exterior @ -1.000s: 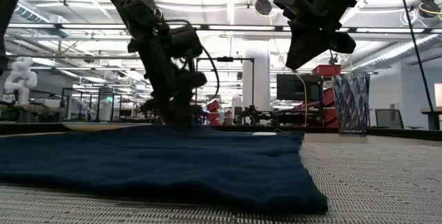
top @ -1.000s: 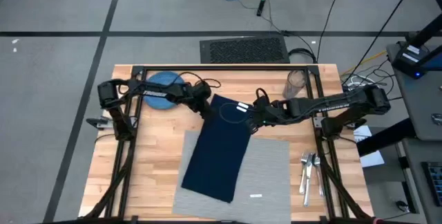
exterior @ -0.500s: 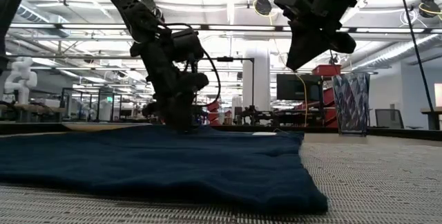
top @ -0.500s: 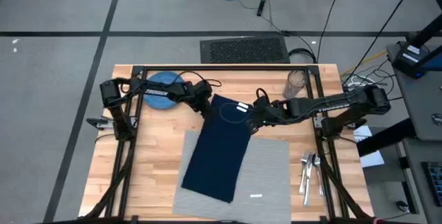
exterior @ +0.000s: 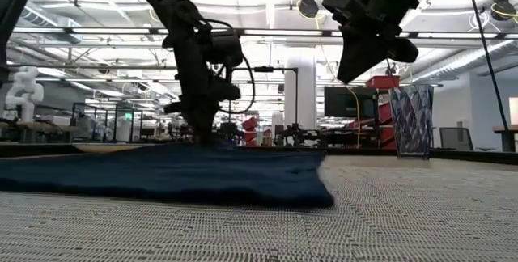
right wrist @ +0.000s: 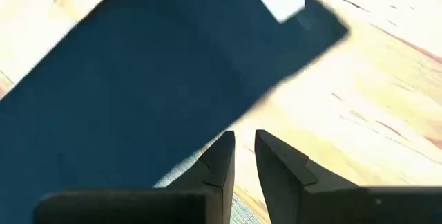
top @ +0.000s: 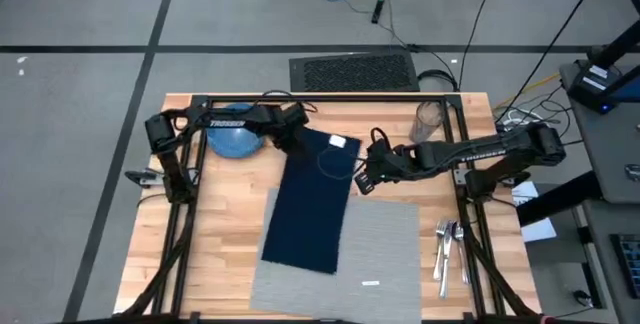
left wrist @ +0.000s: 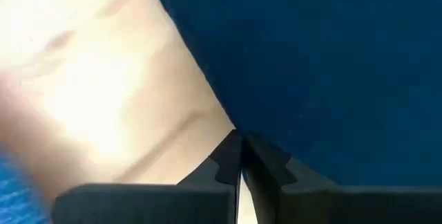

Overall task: Set table place
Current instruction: Fold the dark blue napkin

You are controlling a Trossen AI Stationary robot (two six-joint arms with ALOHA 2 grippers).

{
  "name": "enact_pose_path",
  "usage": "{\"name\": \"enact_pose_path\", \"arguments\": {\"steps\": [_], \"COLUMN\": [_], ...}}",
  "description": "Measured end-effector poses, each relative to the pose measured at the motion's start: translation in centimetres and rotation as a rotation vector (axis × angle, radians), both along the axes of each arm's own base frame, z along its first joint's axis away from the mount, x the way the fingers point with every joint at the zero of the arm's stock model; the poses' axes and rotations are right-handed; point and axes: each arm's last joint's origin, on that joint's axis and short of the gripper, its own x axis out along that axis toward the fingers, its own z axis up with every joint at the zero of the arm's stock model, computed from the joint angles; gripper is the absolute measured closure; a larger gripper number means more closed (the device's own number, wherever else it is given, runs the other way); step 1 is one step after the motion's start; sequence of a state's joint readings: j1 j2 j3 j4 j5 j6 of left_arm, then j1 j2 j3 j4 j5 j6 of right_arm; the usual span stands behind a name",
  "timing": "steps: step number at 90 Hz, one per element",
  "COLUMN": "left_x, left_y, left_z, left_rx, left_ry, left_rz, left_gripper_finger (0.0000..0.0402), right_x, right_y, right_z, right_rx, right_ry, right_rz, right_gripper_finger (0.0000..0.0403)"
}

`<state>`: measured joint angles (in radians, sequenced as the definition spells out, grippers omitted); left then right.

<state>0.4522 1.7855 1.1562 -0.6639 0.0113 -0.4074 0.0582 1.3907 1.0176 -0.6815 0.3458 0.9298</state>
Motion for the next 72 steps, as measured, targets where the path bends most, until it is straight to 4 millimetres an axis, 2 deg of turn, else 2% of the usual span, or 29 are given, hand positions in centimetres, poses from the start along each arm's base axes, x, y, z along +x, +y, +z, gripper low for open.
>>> {"name": "enact_pose_path", "arguments": {"steps": [57, 72], "left_x": [-0.3, -1.2], "left_y": [0.6, 1.1], "left_z": [0.1, -0.1], "left_rx": [-0.037, -0.071], "left_ry": [-0.022, 0.026], "left_rz": [-0.108, -0.091], "left_gripper_finger": [0.0396, 0.0371], "right_x": [0.0, 0.0], "right_y": [-0.1, -0.1], "right_z": [0.0, 0.0], "right_rx": [-0.004, -0.004], "right_ry": [-0.009, -0.006], "right_rz": [-0.031, -0.031], "right_gripper_finger": [0.0358, 0.0358]}}
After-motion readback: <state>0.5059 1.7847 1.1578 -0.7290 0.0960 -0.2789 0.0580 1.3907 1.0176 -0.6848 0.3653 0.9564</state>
